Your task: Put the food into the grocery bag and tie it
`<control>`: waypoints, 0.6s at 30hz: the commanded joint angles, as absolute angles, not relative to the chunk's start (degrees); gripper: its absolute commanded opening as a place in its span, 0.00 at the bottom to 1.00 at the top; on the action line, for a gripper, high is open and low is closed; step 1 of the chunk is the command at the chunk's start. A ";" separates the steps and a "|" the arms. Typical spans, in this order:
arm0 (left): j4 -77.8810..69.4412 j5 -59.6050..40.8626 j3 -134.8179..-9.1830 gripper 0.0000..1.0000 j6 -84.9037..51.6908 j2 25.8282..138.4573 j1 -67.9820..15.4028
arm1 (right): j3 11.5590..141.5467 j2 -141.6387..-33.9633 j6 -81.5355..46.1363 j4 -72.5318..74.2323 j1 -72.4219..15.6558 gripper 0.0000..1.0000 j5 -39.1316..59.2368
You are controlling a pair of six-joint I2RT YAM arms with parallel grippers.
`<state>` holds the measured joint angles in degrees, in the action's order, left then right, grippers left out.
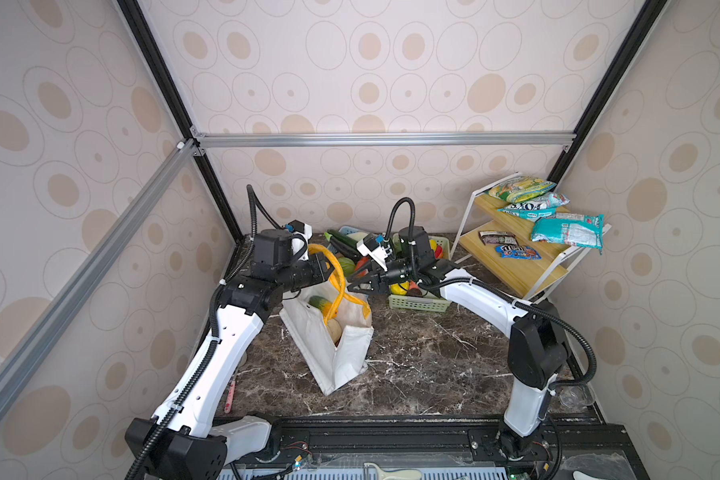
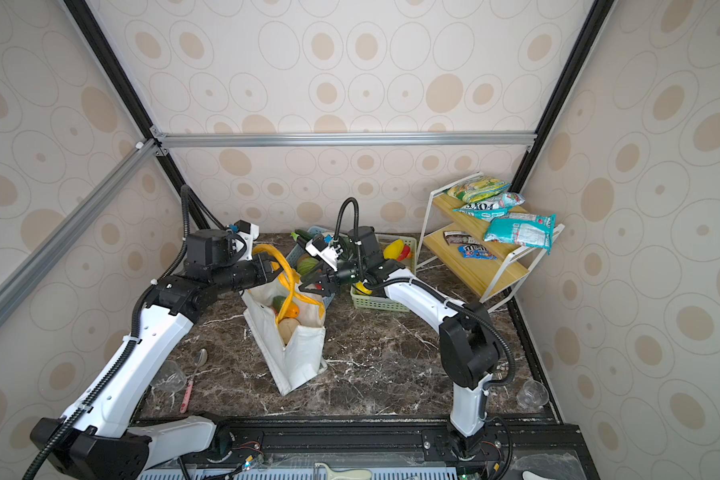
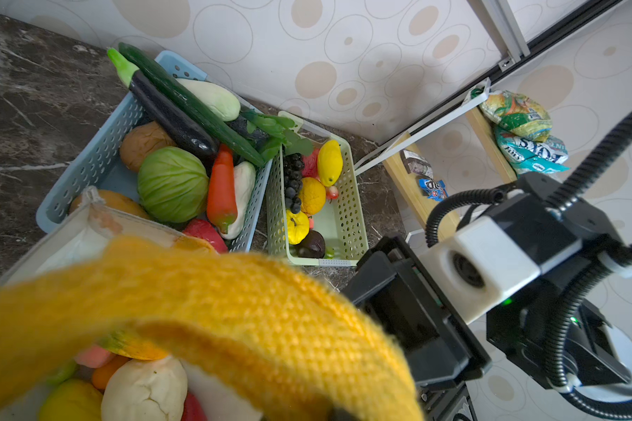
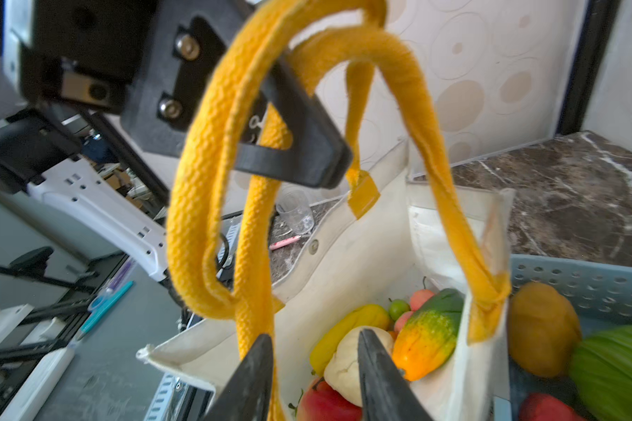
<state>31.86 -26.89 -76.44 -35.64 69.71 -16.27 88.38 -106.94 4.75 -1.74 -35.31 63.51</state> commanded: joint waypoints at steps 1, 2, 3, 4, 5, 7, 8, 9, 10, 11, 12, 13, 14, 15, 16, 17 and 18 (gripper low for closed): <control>30.31 -30.76 -77.38 0.09 -34.00 69.26 -16.17 | 91.23 -109.27 13.64 -6.74 -36.18 0.41 70.25; 30.16 -31.09 -77.25 0.09 -34.01 69.17 -16.22 | 92.54 -109.88 15.86 -9.11 -36.54 0.41 70.73; 30.15 -31.20 -77.18 0.09 -33.87 69.09 -16.13 | 93.76 -110.29 18.20 -11.70 -36.91 0.41 71.07; 30.16 -31.34 -77.17 0.09 -33.84 69.08 -16.16 | 95.38 -110.77 21.31 -15.16 -37.29 0.41 71.34; 29.94 -31.61 -77.16 0.09 -33.84 69.08 -16.17 | 96.87 -111.36 24.11 -18.40 -37.81 0.42 71.17; 29.54 -32.74 -77.26 0.08 -33.67 69.24 -16.17 | 99.45 -112.58 26.58 -21.96 -38.23 0.44 71.15; 29.52 -33.02 -77.34 0.08 -33.58 69.26 -16.17 | 100.35 -113.27 26.10 -21.66 -38.08 0.44 71.30; 29.70 -33.07 -77.43 0.08 -33.42 69.31 -16.17 | 101.03 -113.90 25.54 -21.36 -37.98 0.44 70.72; 29.70 -33.13 -77.44 0.08 -33.40 69.26 -16.22 | 101.90 -114.60 25.74 -21.71 -37.89 0.44 70.49; 29.50 -33.37 -77.43 0.08 -33.18 69.26 -16.17 | 103.16 -115.48 26.92 -23.30 -37.86 0.43 70.53; 29.40 -33.87 -77.43 0.08 -33.06 69.19 -16.13 | 104.49 -116.31 27.69 -24.72 -37.86 0.43 70.61; 28.90 -34.83 -77.28 0.08 -32.90 69.02 -16.24 | 106.02 -117.42 28.16 -25.94 -37.86 0.44 71.04; 28.21 -35.75 -77.00 0.08 -32.94 68.78 -16.18 | 107.79 -118.58 28.66 -27.30 -37.86 0.43 71.72; 27.98 -36.11 -76.91 0.08 -32.96 68.61 -16.20 | 109.36 -119.45 29.46 -29.24 -37.85 0.43 72.05; 27.95 -36.37 -77.07 0.09 -32.81 68.56 -16.17 | 110.91 -120.28 30.12 -30.90 -37.82 0.43 72.77; 28.02 -36.71 -77.16 0.09 -32.70 68.42 -16.17 | 111.82 -120.77 30.49 -31.74 -37.88 0.43 73.31; 28.00 -36.82 -77.21 0.09 -32.70 68.39 -16.17 | 112.11 -120.85 30.50 -31.75 -37.89 0.43 73.37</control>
<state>30.52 -33.98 -76.40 -34.59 69.69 -16.14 109.89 -119.74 26.44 -26.13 -37.34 70.39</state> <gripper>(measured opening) 0.094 0.433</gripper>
